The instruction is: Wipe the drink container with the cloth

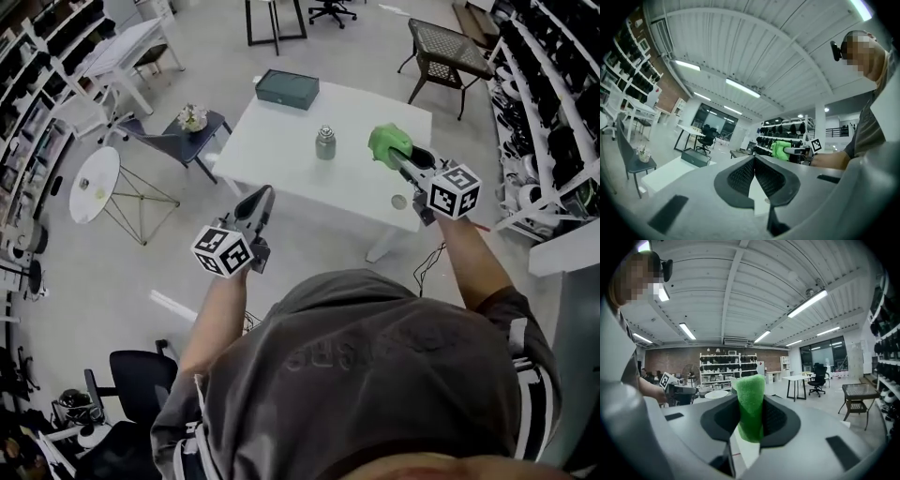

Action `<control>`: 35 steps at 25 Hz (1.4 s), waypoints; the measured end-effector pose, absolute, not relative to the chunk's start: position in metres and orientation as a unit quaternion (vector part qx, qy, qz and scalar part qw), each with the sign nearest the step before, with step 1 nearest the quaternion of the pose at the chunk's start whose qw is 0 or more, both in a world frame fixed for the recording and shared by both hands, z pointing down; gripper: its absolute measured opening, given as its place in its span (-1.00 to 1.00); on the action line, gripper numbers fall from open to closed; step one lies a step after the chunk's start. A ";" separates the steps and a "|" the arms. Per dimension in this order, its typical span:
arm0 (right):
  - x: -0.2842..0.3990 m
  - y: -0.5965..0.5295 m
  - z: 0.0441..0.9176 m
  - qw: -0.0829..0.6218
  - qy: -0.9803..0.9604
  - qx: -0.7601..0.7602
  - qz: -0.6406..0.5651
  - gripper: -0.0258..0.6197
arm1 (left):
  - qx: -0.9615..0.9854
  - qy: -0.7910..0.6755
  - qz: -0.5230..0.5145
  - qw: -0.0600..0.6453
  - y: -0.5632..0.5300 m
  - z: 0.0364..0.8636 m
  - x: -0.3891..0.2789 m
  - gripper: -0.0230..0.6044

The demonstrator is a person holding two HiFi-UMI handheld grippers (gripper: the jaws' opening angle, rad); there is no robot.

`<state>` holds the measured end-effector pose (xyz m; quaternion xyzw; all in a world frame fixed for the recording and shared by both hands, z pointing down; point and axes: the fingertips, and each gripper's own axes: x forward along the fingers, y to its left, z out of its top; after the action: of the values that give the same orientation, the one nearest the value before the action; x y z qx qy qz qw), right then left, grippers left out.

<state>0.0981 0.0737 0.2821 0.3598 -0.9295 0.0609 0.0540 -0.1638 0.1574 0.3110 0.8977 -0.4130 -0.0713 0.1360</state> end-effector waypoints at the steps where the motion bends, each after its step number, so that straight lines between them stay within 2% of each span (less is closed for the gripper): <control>1: 0.093 0.061 0.282 0.054 -0.927 0.366 0.063 -0.62 | 0.901 -0.406 -0.066 0.136 0.143 0.310 -0.170 -0.93; 12: 0.083 -0.045 0.311 0.071 -0.911 0.394 0.100 -0.62 | 0.915 -0.372 -0.030 0.152 0.026 0.331 -0.182 -0.93; 18: 0.129 -0.100 0.352 0.074 -0.920 0.365 0.119 -0.62 | 0.910 -0.385 0.009 0.152 -0.019 0.374 -0.123 -0.93; 28: 0.121 -0.181 0.391 0.098 -0.951 0.253 0.146 -0.62 | 0.891 -0.420 0.096 0.143 -0.078 0.423 -0.084 -0.91; 29: 0.119 -0.185 0.398 0.105 -0.953 0.244 0.147 -0.62 | 0.892 -0.415 0.107 0.141 -0.083 0.430 -0.080 -0.87; 32: 0.110 -0.194 0.419 0.118 -0.953 0.234 0.154 -0.62 | 0.898 -0.393 0.142 0.138 -0.097 0.457 -0.076 -0.58; 35: 0.095 -0.196 0.435 0.133 -0.950 0.235 0.154 -0.62 | 0.913 -0.347 0.174 0.124 -0.108 0.485 -0.081 -0.41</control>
<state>0.0950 -0.1961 0.4352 0.2354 -0.9503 0.1542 0.1335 -0.0809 -0.1075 0.4846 0.9130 -0.3472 0.1744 0.1244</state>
